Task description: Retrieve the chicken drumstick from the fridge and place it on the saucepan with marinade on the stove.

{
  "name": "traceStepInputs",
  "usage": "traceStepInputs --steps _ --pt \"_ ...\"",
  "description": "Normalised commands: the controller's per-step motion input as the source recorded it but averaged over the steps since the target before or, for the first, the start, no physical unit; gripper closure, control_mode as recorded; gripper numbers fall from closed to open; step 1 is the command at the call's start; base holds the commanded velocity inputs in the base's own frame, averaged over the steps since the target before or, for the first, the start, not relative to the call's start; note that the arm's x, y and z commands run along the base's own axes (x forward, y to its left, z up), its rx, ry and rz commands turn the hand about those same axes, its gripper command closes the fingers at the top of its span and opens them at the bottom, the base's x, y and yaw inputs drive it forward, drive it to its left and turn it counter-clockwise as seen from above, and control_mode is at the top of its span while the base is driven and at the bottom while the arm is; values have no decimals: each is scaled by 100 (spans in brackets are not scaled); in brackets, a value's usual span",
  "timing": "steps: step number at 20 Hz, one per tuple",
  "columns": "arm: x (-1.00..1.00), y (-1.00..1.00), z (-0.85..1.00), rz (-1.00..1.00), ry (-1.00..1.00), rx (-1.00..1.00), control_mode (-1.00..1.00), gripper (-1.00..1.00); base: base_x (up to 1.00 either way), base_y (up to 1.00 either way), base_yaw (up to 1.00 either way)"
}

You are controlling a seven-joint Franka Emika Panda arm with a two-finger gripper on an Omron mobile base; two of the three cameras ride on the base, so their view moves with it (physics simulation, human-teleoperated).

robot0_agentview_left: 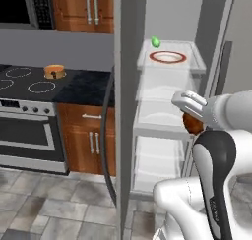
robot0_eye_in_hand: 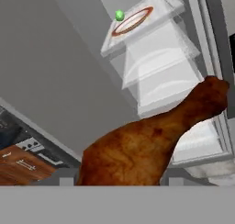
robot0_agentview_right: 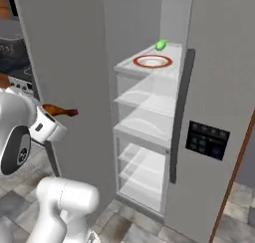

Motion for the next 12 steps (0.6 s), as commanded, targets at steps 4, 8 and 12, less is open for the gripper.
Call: traceStepInputs --steps 4,8,12 --pt "0 0 0 0 0 0 100 100 -13 2 93" --pt "0 0 0 0 0 0 100 100 -40 -3 80" --pt "0 0 0 0 0 0 100 100 -54 -11 77"
